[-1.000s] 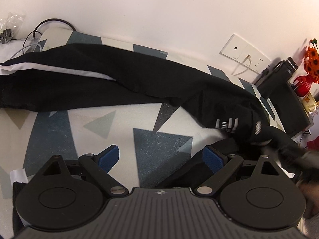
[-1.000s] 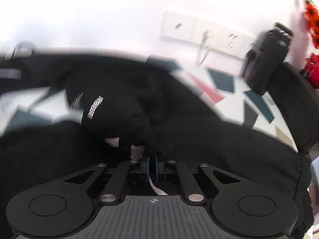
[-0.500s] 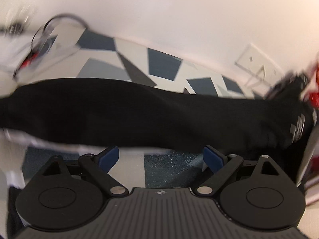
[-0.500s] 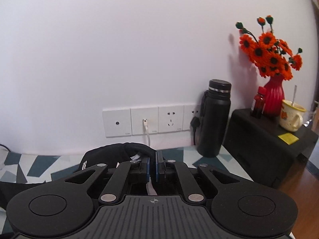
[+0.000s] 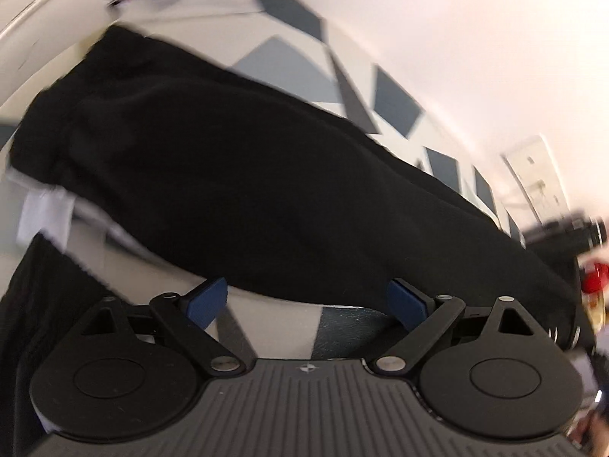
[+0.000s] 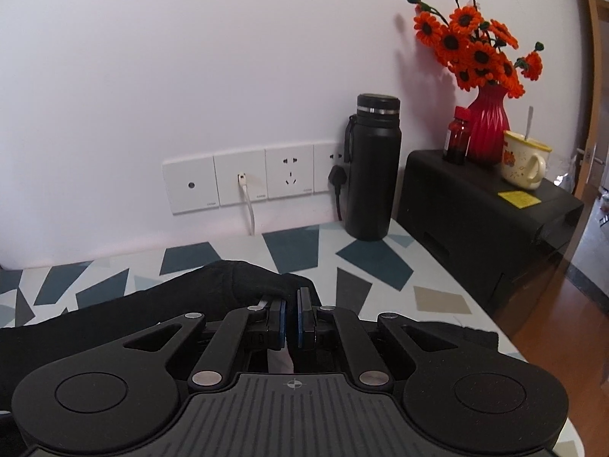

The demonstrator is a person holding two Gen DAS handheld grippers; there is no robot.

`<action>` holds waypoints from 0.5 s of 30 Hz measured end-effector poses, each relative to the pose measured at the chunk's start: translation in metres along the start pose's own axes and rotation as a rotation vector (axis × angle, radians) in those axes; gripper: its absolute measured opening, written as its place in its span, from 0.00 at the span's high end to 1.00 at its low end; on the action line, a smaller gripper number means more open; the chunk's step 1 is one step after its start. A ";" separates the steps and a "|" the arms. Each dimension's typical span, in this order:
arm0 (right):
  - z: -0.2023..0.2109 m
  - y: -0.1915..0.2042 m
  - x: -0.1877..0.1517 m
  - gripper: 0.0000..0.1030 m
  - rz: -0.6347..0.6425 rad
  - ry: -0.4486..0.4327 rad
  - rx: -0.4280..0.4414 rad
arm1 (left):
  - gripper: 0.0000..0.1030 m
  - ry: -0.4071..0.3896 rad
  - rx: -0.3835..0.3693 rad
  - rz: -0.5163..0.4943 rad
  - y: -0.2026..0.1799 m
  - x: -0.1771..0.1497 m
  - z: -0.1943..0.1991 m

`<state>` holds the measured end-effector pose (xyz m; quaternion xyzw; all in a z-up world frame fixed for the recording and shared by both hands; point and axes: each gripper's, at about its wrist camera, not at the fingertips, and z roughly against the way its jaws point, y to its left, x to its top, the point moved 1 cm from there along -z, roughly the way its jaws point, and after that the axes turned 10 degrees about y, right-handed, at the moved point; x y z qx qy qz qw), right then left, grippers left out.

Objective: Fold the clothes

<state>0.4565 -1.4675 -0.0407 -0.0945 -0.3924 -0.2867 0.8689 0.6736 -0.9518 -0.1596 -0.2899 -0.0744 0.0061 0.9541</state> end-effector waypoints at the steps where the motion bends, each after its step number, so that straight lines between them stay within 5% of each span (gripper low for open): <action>1: -0.001 0.000 -0.001 0.95 -0.002 0.004 0.001 | 0.13 -0.007 -0.001 0.022 0.001 -0.001 0.001; 4: -0.005 -0.001 -0.003 0.95 -0.022 0.012 0.005 | 0.20 -0.047 0.028 0.074 0.008 -0.003 0.007; 9: -0.008 -0.006 -0.005 0.95 -0.041 0.016 0.011 | 0.23 -0.105 -0.035 0.178 0.033 -0.002 0.014; 13: -0.010 -0.011 -0.009 0.95 -0.049 0.025 0.013 | 0.21 -0.197 0.119 0.190 0.035 0.007 0.009; 15: -0.013 -0.013 -0.011 0.95 -0.055 0.039 0.008 | 0.08 -0.218 0.158 0.179 0.026 0.014 0.000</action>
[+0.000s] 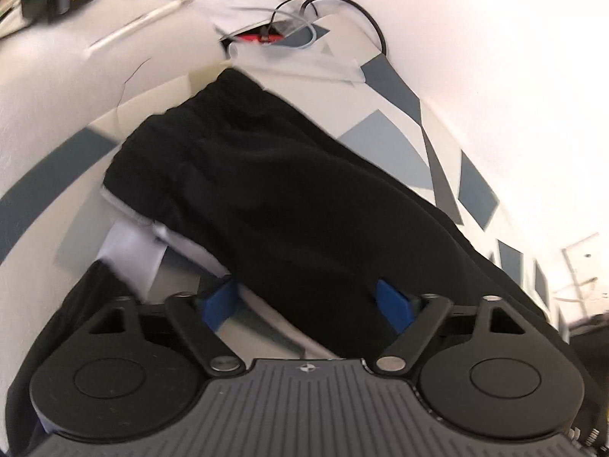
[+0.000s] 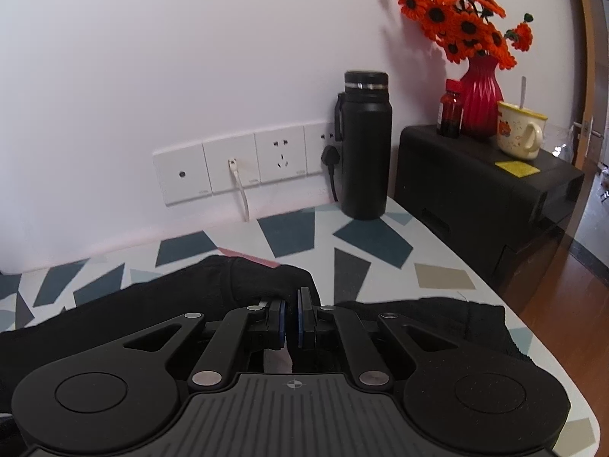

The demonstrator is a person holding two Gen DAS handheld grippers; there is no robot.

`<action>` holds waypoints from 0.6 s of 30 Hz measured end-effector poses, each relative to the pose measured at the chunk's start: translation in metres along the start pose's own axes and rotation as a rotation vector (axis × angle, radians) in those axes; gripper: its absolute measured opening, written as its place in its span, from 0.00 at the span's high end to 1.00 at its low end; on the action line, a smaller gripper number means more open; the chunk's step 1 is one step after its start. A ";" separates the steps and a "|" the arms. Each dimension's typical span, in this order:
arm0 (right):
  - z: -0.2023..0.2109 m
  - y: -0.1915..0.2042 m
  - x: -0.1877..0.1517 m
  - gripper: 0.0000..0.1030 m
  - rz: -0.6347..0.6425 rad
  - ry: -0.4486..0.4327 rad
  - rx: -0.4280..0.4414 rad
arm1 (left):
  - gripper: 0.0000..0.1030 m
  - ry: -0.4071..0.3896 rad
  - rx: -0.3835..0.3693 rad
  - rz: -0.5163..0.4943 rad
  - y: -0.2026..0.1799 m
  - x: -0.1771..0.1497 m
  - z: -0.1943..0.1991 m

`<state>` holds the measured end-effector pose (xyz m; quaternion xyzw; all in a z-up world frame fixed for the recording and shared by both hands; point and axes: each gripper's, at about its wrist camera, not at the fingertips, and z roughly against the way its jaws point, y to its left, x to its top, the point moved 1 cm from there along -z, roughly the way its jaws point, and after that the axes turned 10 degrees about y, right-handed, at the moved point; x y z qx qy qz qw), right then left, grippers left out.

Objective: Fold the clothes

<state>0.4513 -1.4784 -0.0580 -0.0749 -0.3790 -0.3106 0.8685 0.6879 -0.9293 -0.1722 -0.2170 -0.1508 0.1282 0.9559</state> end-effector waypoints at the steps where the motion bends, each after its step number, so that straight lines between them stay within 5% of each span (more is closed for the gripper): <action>1: -0.002 -0.001 0.000 0.95 -0.006 0.007 -0.001 | 0.06 -0.001 0.018 -0.005 -0.007 0.001 -0.004; 2: -0.002 -0.002 0.001 0.95 -0.012 0.010 -0.003 | 0.06 -0.006 0.042 -0.011 -0.013 0.002 -0.007; 3: -0.003 -0.003 0.001 0.95 -0.018 0.013 -0.006 | 0.20 -0.016 0.049 -0.027 -0.019 0.003 -0.008; 4: -0.003 -0.004 0.002 0.95 -0.022 0.013 -0.007 | 0.64 -0.029 0.075 -0.042 -0.023 0.004 -0.006; 5: -0.004 -0.004 0.003 0.95 -0.025 0.013 -0.007 | 0.87 -0.032 0.092 -0.049 -0.024 0.005 -0.004; 6: -0.004 -0.005 0.004 0.95 -0.028 0.012 -0.006 | 0.94 -0.018 0.050 -0.023 -0.022 0.008 -0.002; 12: -0.004 -0.010 0.001 0.95 -0.053 0.008 -0.010 | 0.95 -0.155 -0.009 -0.096 -0.030 0.010 0.042; 18: 0.022 -0.011 0.000 0.95 -0.118 -0.100 -0.022 | 0.96 -0.426 -0.046 -0.366 -0.059 -0.010 0.141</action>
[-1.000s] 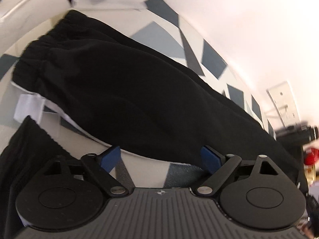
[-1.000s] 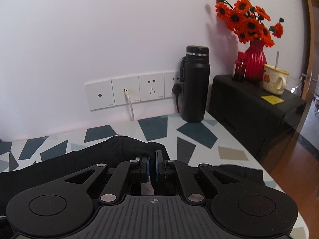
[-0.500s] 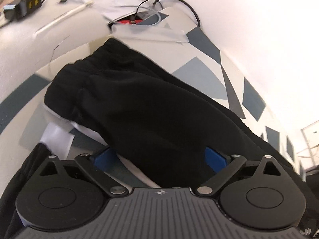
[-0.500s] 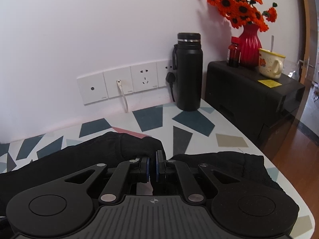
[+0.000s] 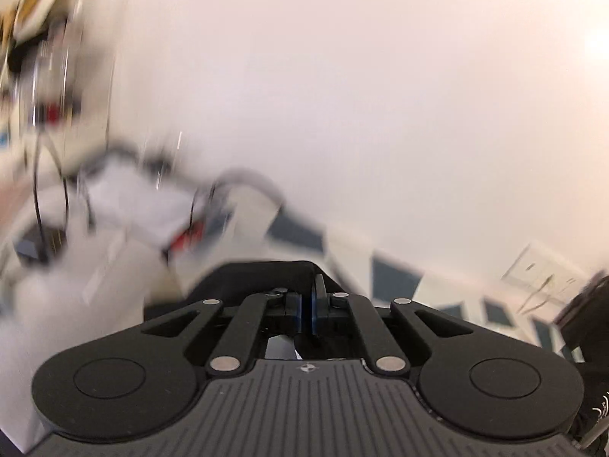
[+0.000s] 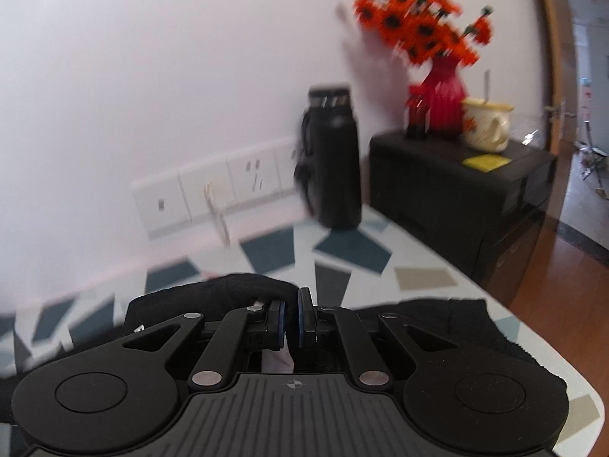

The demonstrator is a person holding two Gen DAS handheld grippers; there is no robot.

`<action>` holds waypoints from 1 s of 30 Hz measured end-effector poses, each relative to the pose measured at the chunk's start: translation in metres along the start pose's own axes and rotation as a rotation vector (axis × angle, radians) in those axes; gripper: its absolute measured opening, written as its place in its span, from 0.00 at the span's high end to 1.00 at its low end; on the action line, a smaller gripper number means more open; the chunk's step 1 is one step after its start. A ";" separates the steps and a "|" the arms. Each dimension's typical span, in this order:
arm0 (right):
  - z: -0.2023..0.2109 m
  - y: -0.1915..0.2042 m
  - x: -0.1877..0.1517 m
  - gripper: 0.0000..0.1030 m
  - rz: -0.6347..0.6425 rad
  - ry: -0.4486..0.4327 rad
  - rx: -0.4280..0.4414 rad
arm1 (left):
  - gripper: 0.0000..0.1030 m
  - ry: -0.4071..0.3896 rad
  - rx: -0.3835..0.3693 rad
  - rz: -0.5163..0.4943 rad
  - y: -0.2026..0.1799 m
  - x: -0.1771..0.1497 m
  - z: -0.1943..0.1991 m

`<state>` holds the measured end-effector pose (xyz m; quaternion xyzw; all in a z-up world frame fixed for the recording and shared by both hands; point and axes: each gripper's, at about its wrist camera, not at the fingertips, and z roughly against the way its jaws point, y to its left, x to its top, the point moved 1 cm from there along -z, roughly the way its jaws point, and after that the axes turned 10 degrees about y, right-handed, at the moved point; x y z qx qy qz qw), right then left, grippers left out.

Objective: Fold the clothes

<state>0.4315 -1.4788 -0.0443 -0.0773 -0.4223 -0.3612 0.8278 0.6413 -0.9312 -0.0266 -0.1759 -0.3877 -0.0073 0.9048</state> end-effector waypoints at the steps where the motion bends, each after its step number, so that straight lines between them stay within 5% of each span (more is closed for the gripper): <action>1: 0.007 0.000 0.000 0.95 -0.011 -0.028 0.002 | 0.96 -0.023 -0.009 0.003 0.000 0.003 0.013; 6: 0.052 0.009 -0.004 0.95 0.034 -0.163 0.029 | 0.96 -0.073 -0.020 0.100 0.021 -0.004 0.065; 9: 0.090 0.010 -0.013 0.95 0.094 -0.224 0.002 | 0.95 -0.064 0.091 0.003 0.020 -0.022 0.092; 11: 0.114 0.010 -0.019 0.95 0.130 -0.254 -0.023 | 0.95 -0.011 0.143 -0.038 0.019 -0.036 0.096; 15: 0.125 0.014 -0.015 0.95 0.200 -0.255 -0.045 | 0.95 0.089 0.134 0.037 0.025 -0.047 0.089; 22: 0.050 0.046 0.033 0.95 0.155 -0.232 0.007 | 0.95 -0.012 0.125 0.136 0.008 -0.010 0.053; 27: -0.037 0.101 0.079 0.95 0.197 -0.269 0.059 | 0.93 -0.110 0.227 0.102 -0.009 0.035 -0.020; 30: -0.106 0.132 0.098 0.93 0.230 -0.208 0.055 | 0.84 -0.050 0.313 0.025 -0.019 0.053 -0.094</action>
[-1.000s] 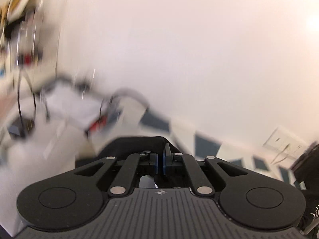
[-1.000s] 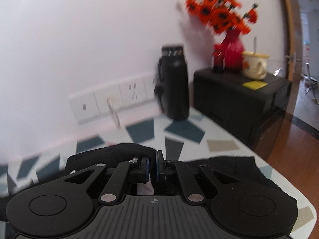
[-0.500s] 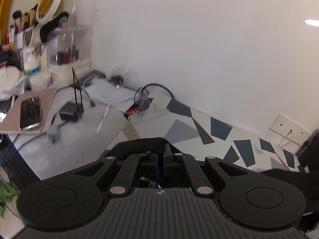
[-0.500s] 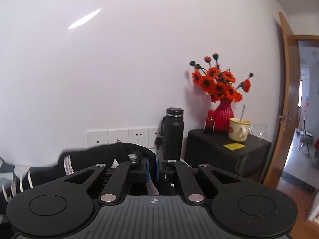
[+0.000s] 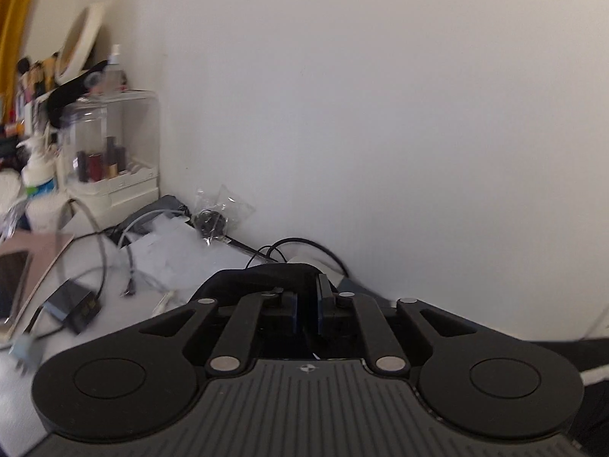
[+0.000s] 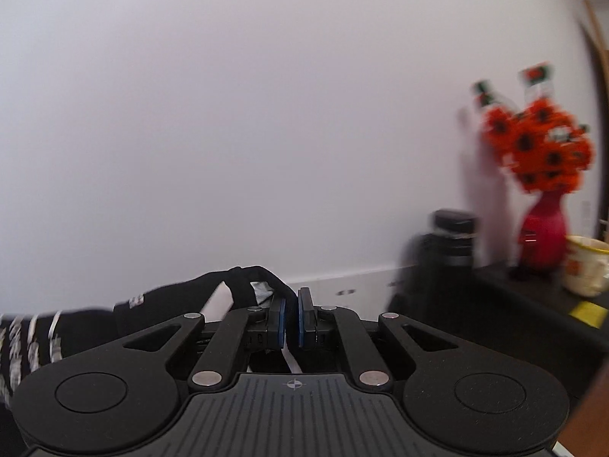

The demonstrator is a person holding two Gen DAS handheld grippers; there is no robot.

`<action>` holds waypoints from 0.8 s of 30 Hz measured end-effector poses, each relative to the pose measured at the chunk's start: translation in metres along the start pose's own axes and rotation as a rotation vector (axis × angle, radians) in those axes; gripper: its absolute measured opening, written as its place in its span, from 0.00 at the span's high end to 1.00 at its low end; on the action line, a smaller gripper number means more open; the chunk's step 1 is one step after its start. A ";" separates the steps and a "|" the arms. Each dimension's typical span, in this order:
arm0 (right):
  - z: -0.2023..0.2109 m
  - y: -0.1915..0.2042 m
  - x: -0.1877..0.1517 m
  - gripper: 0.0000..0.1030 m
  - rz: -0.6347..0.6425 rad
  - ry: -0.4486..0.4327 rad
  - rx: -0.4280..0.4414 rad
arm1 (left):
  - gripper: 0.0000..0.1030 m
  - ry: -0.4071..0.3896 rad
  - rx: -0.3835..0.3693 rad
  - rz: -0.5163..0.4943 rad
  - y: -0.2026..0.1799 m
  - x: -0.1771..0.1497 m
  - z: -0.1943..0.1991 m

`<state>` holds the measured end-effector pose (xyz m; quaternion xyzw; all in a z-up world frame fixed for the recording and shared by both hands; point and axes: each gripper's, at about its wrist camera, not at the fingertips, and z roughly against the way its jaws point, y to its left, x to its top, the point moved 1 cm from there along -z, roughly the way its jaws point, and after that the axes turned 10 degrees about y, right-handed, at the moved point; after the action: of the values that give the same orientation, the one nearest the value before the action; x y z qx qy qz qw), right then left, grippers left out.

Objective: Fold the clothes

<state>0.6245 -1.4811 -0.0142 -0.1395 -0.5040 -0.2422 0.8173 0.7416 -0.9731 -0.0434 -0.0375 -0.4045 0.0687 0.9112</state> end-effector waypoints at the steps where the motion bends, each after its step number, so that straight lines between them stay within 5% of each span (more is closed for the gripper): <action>1: -0.024 0.008 0.001 0.88 0.014 0.030 0.006 | 0.83 0.034 0.025 -0.037 -0.010 0.001 -0.023; 4: -0.087 0.022 -0.010 0.52 0.029 0.203 0.002 | 0.77 0.149 0.063 -0.108 -0.030 -0.005 -0.069; 6: -0.103 0.015 -0.013 0.55 -0.051 0.334 -0.009 | 0.72 0.191 0.061 -0.124 -0.036 -0.014 -0.078; 10: -0.052 -0.024 -0.022 0.42 -0.160 0.272 0.093 | 0.38 0.220 -0.064 -0.173 -0.046 -0.045 -0.061; 15: 0.027 -0.088 -0.064 0.38 -0.132 0.265 -0.010 | 0.37 0.305 -0.319 -0.481 -0.100 -0.110 -0.033; 17: 0.051 -0.109 -0.092 0.38 -0.107 0.336 -0.070 | 0.37 0.334 -0.405 -0.550 -0.122 -0.130 -0.020; 19: 0.067 -0.124 -0.120 0.41 -0.117 0.453 -0.042 | 0.36 0.362 -0.475 -0.596 -0.142 -0.145 -0.010; 24: 0.078 -0.134 -0.153 0.41 -0.103 0.472 -0.114 | 0.35 0.521 -0.632 -0.704 -0.177 -0.176 -0.002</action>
<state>0.4366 -1.5183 -0.1180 -0.0992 -0.2911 -0.3372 0.8898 0.6434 -1.1750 -0.1521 -0.1877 -0.1541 -0.3774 0.8936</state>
